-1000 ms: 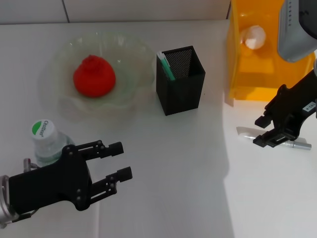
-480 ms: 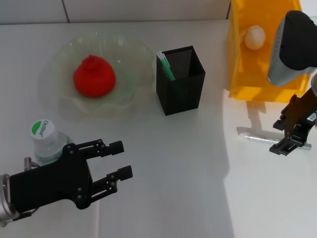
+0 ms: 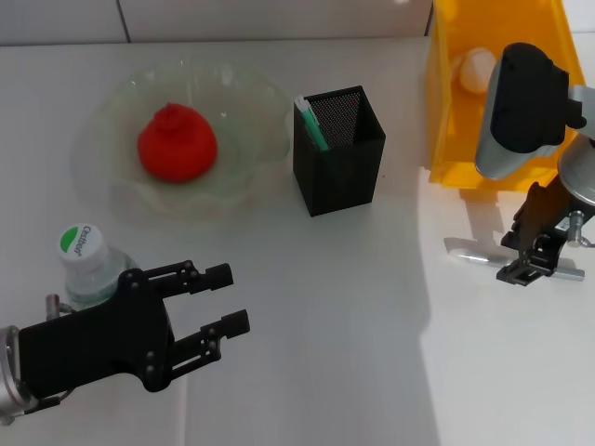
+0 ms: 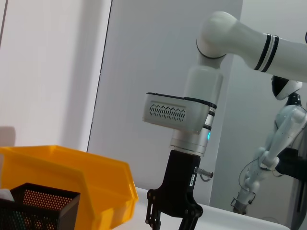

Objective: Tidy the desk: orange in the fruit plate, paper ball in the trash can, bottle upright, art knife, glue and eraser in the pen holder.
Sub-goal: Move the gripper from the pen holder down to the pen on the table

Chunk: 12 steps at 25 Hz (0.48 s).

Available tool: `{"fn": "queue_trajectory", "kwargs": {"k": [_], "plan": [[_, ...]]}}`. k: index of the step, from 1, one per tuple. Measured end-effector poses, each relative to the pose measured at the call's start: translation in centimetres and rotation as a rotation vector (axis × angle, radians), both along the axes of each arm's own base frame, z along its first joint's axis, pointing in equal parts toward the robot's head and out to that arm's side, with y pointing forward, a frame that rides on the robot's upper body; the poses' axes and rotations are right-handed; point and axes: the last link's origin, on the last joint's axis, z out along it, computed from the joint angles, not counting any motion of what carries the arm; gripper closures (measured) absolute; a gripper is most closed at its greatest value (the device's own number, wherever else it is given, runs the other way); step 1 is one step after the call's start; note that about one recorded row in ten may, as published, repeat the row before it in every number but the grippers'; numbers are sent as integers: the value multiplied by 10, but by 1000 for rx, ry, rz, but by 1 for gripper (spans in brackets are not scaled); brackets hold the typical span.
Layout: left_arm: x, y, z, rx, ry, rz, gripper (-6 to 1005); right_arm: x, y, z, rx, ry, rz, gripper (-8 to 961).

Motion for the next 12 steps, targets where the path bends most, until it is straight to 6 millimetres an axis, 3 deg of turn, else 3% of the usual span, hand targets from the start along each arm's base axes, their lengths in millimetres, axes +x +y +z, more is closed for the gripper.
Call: {"fn": "queue_trajectory", "kwargs": {"k": [12], "plan": [[0,1,-1,2,1,2,472,7,4,-6,9,-5,5,543]]}}
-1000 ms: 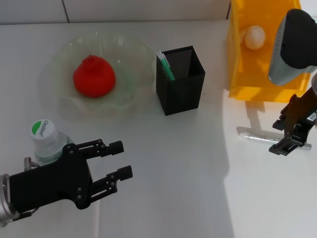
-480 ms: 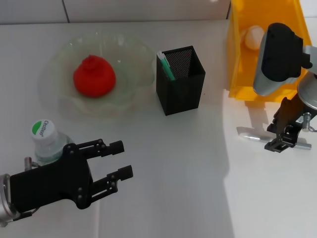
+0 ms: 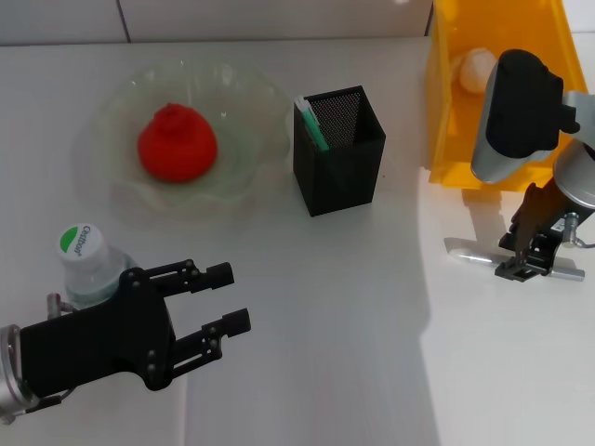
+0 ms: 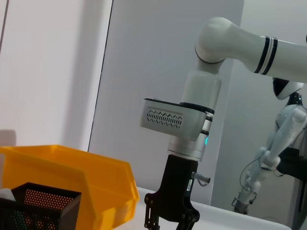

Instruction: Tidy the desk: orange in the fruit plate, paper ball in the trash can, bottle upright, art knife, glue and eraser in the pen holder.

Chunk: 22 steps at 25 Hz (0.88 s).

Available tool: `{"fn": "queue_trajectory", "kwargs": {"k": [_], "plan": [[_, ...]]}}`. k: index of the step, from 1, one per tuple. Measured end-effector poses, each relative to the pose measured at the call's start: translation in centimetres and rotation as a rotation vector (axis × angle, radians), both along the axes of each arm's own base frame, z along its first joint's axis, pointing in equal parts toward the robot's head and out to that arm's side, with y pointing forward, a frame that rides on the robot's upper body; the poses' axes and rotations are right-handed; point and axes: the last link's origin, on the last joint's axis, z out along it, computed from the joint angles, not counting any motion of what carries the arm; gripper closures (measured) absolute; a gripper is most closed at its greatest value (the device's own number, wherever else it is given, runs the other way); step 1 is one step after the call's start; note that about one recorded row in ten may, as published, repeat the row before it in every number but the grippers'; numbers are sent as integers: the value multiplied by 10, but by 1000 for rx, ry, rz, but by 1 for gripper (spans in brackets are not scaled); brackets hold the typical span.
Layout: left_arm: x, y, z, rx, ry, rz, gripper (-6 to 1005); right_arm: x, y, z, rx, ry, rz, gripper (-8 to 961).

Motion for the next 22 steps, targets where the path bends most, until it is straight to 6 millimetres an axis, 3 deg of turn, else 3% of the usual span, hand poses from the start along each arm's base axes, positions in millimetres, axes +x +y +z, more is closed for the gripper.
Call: {"fn": "queue_trajectory", "kwargs": {"k": [9,22], "plan": [[0,0,0,-1,-3,-1,472,4,-1,-4,-12,-11,-5,590],[0,-2,2,5,-15,0,472,5,-2,-4,-15,-6,4,768]]}}
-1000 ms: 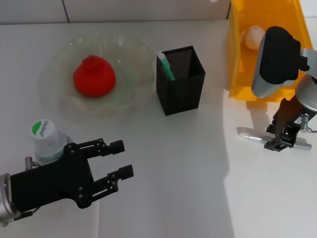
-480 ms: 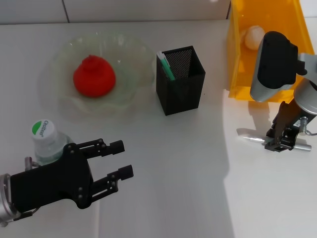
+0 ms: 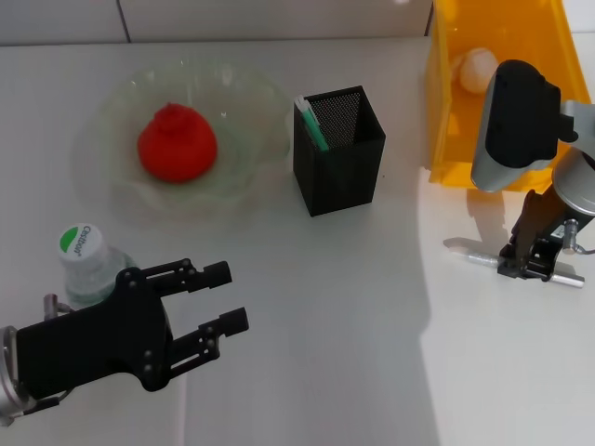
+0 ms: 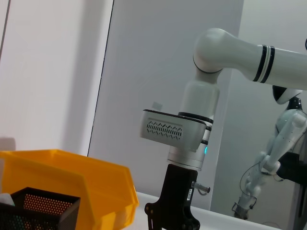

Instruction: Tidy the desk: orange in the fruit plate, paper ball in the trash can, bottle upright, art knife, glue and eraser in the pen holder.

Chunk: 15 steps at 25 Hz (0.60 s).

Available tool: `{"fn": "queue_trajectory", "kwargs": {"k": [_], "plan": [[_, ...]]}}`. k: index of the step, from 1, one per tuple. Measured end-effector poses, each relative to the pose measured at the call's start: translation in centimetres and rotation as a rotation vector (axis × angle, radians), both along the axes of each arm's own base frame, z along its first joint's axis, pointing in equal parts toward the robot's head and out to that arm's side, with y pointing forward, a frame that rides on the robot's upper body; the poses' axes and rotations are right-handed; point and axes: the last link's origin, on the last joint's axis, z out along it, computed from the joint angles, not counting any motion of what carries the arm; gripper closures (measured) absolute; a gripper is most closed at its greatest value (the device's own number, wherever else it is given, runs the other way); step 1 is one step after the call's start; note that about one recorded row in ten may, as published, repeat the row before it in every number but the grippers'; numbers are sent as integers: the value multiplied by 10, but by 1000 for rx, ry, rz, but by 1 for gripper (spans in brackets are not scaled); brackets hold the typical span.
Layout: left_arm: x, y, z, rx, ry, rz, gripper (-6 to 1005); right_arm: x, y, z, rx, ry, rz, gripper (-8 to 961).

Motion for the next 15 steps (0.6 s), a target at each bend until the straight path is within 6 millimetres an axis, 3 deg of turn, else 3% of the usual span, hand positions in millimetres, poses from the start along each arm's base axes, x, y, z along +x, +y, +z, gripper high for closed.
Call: {"fn": "queue_trajectory", "kwargs": {"k": [4,8,15], "plan": [[0,-1,1,1,-1,2,471,-4,1,3,12,23,11,813],[-1,-1,1,2,-2,3,471,-19,0,18,23,167,32,814],[-2,-2,1,2,-3,6,471,-37,0,64,196,673,112,819]]}}
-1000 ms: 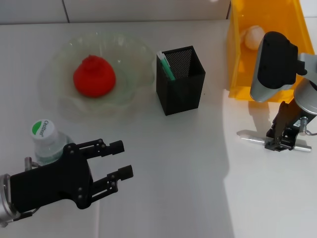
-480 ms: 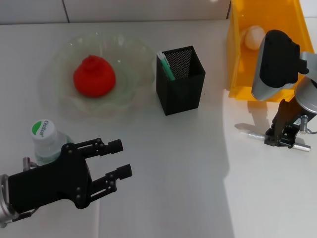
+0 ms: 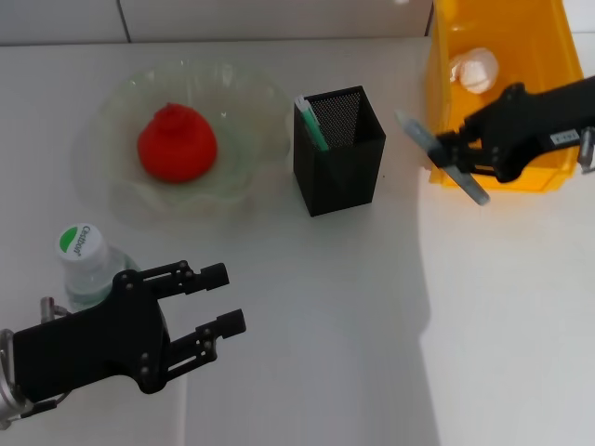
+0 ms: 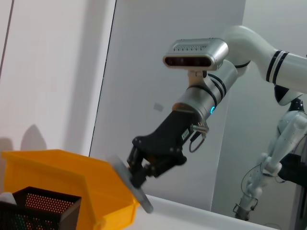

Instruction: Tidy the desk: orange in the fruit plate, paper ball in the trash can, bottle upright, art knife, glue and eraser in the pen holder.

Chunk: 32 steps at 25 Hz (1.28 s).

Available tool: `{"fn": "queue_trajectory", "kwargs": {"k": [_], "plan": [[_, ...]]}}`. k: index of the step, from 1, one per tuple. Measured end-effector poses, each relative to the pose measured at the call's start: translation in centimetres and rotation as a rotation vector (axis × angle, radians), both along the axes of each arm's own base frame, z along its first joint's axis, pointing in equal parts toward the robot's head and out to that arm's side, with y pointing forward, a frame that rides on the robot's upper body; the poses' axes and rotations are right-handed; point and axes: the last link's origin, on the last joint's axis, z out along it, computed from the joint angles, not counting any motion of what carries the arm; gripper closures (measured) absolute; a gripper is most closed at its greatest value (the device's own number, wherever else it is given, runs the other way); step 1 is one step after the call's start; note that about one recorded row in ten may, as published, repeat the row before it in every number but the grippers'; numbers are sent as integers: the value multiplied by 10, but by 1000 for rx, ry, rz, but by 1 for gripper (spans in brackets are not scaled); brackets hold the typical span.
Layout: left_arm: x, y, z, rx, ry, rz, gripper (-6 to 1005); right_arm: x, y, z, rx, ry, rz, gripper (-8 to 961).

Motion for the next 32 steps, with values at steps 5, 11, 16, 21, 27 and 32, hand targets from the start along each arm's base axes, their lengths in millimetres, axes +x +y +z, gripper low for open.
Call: {"fn": "queue_trajectory", "kwargs": {"k": [5,11,16,21,27,32], "plan": [[0,0,0,-2,-1,-2,471,-3,5,0,142,417,65,821],[0,0,0,-3,-2,-3,471,2,12,-35,244,700,141,822],[0,0,0,-3,-2,-3,471,5,19,-54,324,728,156,824],[1,1,0,-3,-1,-7,470,8,22,-64,358,719,137,786],[1,1,0,-2,-2,-6,470,10,22,-65,365,726,124,711],[1,-1,0,-5,-5,-8,470,10,14,-57,330,761,150,508]]}}
